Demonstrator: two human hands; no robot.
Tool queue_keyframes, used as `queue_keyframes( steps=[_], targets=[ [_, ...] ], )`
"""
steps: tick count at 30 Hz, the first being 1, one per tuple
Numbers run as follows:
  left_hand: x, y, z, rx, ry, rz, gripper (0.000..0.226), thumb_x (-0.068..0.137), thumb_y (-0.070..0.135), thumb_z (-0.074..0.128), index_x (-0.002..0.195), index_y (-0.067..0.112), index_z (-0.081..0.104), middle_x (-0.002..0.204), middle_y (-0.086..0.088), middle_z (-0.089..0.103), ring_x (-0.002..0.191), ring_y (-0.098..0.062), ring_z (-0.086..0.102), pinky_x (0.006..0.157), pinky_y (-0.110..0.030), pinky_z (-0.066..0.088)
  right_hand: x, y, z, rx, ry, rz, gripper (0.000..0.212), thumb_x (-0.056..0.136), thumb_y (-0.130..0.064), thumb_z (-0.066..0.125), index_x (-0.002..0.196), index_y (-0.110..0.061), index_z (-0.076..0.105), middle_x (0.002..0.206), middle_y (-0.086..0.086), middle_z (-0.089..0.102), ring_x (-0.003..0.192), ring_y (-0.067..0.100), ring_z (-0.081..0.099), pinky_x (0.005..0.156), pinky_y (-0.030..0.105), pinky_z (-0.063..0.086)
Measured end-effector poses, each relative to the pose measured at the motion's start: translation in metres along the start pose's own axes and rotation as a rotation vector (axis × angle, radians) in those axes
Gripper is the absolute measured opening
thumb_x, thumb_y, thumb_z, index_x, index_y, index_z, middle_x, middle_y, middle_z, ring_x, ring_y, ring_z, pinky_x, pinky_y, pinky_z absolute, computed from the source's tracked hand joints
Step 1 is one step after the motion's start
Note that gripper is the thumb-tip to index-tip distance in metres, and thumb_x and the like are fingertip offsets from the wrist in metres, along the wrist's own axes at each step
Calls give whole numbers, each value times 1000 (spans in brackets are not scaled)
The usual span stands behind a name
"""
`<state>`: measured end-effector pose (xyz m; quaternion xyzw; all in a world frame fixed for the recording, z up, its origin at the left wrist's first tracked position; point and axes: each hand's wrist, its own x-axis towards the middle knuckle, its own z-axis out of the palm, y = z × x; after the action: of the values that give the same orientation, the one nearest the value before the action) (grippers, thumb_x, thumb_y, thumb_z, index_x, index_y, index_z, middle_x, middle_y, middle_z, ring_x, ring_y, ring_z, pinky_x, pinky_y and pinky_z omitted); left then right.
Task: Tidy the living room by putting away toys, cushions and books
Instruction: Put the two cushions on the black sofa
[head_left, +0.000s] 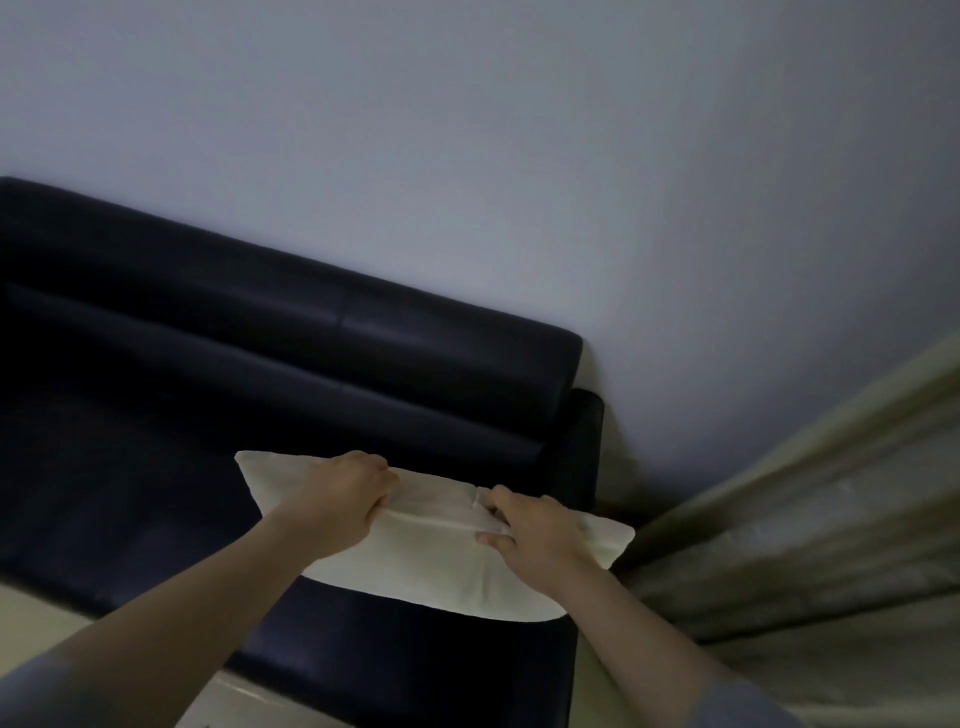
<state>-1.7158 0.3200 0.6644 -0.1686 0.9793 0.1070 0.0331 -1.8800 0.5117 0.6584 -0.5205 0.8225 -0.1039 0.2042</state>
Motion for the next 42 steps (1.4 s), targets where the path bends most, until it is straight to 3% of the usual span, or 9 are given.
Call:
queue_keyframes(
  steps=[8, 12, 15, 22, 31, 35, 37, 40, 42],
  targets=[
    [50, -62, 22, -18, -62, 45, 33, 84, 11, 46, 60, 28, 30, 71, 14, 35, 73, -10, 40, 61, -21, 33, 67, -3, 19, 57, -44, 56, 30, 93, -43, 53, 116, -24, 49, 108, -8, 64, 96, 13, 59, 77, 26, 31],
    [76, -101, 39, -39, -134, 59, 27, 82, 8, 45, 64, 26, 37, 72, 13, 37, 76, -11, 43, 63, -22, 34, 106, -12, 31, 87, -91, 116, 24, 92, -39, 56, 112, -26, 49, 106, -10, 63, 97, 12, 59, 81, 26, 38],
    [95, -124, 52, -58, -164, 81, 21, 78, 4, 45, 68, 22, 43, 69, 13, 35, 75, -10, 43, 56, -15, 24, 132, -12, 40, 101, -125, 170, 24, 91, -36, 58, 112, -27, 50, 107, -9, 63, 98, 13, 60, 84, 28, 44],
    [130, -153, 88, -69, -223, 91, 33, 76, -2, 43, 61, 26, 33, 69, 12, 34, 75, -10, 42, 54, -12, 21, 179, 6, 76, 91, -189, 225, 28, 91, -34, 57, 115, -26, 47, 106, -5, 66, 95, 15, 63, 87, 32, 49],
    [157, -166, 140, -83, -273, 92, 23, 80, 0, 48, 69, 20, 43, 73, 10, 38, 76, -11, 42, 66, -23, 31, 206, 37, 121, 43, -232, 226, 33, 93, -27, 53, 124, -26, 41, 104, -2, 67, 92, 19, 65, 82, 28, 44],
    [171, -163, 162, -79, -304, 112, 19, 83, 0, 44, 74, 17, 43, 69, 9, 29, 79, -13, 39, 69, -24, 29, 213, 52, 138, 52, -249, 257, 38, 93, -22, 52, 129, -24, 40, 104, -2, 67, 94, 19, 65, 86, 28, 45],
    [177, -161, 167, -66, -310, 111, 19, 83, 1, 48, 74, 18, 43, 73, 7, 36, 78, -13, 40, 68, -24, 29, 217, 60, 144, 64, -246, 269, 38, 93, -22, 53, 128, -24, 41, 104, -3, 67, 95, 18, 64, 89, 29, 45],
    [188, -161, 170, 3, -371, 152, 45, 52, 4, 78, 56, 22, 37, 62, 11, 32, 57, -8, 35, 53, -21, 28, 224, 70, 151, 75, -236, 284, 35, 92, -22, 55, 125, -24, 44, 105, -5, 66, 97, 17, 64, 91, 30, 46],
    [195, -164, 176, 41, -352, 142, 54, 27, 3, 83, 44, 24, 37, 56, 14, 23, 47, -5, 28, 45, -17, 22, 230, 77, 157, 68, -234, 288, 32, 92, -21, 55, 122, -25, 46, 105, -5, 66, 97, 17, 64, 92, 30, 45]
  ],
)
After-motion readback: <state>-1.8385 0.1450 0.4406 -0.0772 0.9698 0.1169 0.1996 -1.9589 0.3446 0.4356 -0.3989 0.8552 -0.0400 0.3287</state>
